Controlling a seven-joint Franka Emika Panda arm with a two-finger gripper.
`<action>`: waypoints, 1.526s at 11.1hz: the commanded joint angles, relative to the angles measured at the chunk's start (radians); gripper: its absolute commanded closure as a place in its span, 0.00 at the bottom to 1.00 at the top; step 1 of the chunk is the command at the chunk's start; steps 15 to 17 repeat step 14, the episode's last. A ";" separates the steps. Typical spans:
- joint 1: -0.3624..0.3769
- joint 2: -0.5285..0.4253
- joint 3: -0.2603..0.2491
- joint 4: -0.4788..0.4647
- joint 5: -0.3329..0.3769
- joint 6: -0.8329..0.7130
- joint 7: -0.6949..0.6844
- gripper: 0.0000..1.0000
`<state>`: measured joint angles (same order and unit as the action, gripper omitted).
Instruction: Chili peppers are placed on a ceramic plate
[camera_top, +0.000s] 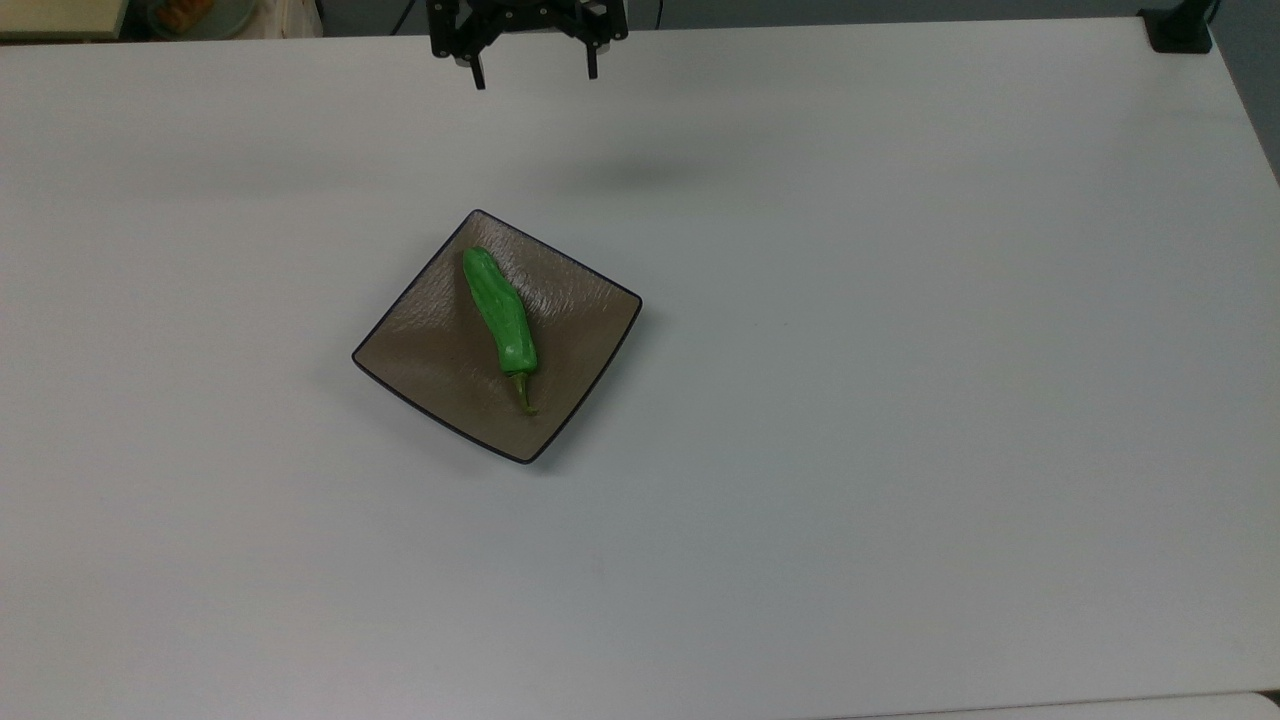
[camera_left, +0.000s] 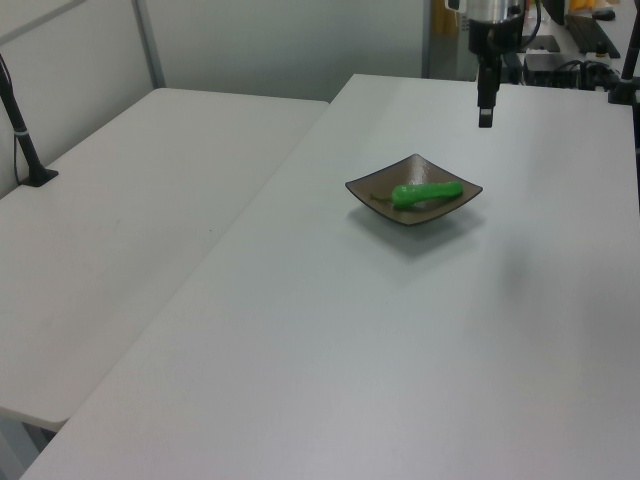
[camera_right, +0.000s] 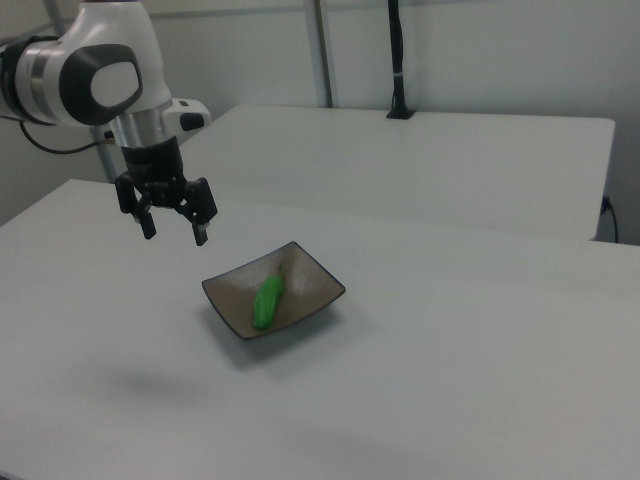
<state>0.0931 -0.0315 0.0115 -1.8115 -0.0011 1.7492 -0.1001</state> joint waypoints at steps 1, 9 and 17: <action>-0.013 -0.016 0.016 -0.026 -0.034 0.055 0.025 0.00; -0.029 -0.008 0.010 -0.025 -0.033 0.082 0.042 0.00; -0.035 -0.007 0.010 -0.025 -0.022 0.082 0.045 0.00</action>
